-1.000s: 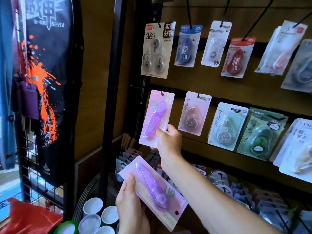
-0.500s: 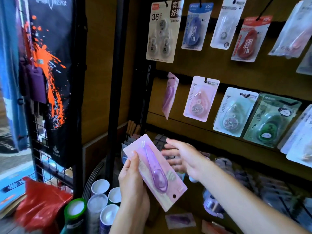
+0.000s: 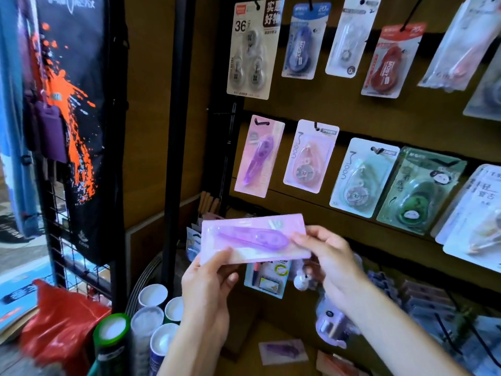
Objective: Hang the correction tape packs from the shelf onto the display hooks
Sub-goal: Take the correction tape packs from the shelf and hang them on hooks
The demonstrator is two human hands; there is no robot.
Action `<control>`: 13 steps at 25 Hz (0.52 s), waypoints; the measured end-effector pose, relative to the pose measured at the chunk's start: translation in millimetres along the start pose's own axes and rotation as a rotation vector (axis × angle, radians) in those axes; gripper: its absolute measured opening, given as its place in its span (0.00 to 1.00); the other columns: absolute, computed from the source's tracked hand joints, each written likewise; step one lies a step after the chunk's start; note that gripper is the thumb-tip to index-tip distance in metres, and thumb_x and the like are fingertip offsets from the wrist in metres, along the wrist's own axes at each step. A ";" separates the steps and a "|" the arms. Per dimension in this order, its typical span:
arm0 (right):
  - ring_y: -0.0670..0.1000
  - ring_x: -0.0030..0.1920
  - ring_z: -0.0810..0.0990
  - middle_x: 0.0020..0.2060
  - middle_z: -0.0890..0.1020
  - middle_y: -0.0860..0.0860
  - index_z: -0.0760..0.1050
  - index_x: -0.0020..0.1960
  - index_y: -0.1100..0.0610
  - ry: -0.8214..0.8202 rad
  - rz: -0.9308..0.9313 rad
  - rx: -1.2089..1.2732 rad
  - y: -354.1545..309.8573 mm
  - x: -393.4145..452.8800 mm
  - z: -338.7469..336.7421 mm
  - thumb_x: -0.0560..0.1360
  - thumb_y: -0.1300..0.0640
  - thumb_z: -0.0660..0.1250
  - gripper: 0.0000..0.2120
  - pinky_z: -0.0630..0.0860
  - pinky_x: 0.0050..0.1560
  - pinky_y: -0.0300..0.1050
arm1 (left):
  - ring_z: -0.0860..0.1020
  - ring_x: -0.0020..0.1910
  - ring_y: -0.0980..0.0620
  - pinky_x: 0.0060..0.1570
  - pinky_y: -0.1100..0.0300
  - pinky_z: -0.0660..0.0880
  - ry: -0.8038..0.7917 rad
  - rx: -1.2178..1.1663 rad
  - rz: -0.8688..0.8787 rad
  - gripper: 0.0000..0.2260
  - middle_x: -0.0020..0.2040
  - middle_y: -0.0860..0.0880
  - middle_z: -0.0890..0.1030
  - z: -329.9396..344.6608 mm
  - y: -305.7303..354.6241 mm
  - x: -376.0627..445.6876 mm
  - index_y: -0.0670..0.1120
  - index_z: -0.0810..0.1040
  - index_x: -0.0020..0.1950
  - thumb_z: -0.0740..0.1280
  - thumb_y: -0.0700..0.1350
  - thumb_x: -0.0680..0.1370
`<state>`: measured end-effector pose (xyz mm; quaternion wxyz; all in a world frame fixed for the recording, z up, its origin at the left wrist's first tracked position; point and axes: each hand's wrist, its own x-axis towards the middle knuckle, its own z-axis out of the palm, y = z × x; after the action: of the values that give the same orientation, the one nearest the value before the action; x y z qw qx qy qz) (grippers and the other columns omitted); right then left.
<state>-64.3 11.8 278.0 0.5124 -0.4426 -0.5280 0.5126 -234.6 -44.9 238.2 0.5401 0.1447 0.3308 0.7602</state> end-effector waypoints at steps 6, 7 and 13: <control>0.46 0.32 0.80 0.37 0.84 0.50 0.80 0.49 0.55 -0.006 -0.081 0.334 -21.4 -13.4 11.0 0.72 0.56 0.71 0.07 0.75 0.28 0.38 | 0.84 0.35 0.51 0.31 0.64 0.80 -0.165 0.022 -0.095 0.11 0.46 0.44 0.85 15.3 -11.4 -15.4 0.42 0.79 0.52 0.66 0.30 0.73; 0.47 0.32 0.81 0.38 0.85 0.51 0.80 0.51 0.56 -0.095 -0.054 0.328 -19.3 -20.7 17.0 0.71 0.54 0.70 0.10 0.75 0.27 0.39 | 0.84 0.36 0.51 0.33 0.63 0.80 -0.158 0.001 -0.093 0.12 0.47 0.44 0.85 18.1 -13.5 -16.2 0.41 0.79 0.53 0.66 0.30 0.72; 0.51 0.40 0.83 0.44 0.86 0.54 0.80 0.51 0.56 -0.032 -0.120 0.000 -17.6 -14.3 45.5 0.75 0.56 0.71 0.06 0.75 0.33 0.40 | 0.84 0.44 0.48 0.42 0.56 0.82 -0.083 0.019 -0.127 0.12 0.50 0.43 0.85 19.9 -21.5 -14.5 0.43 0.77 0.60 0.62 0.37 0.78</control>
<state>-107.4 -7.9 296.6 0.5338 -0.4020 -0.5614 0.4881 -202.1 -47.0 240.7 0.5991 0.1599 0.3236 0.7147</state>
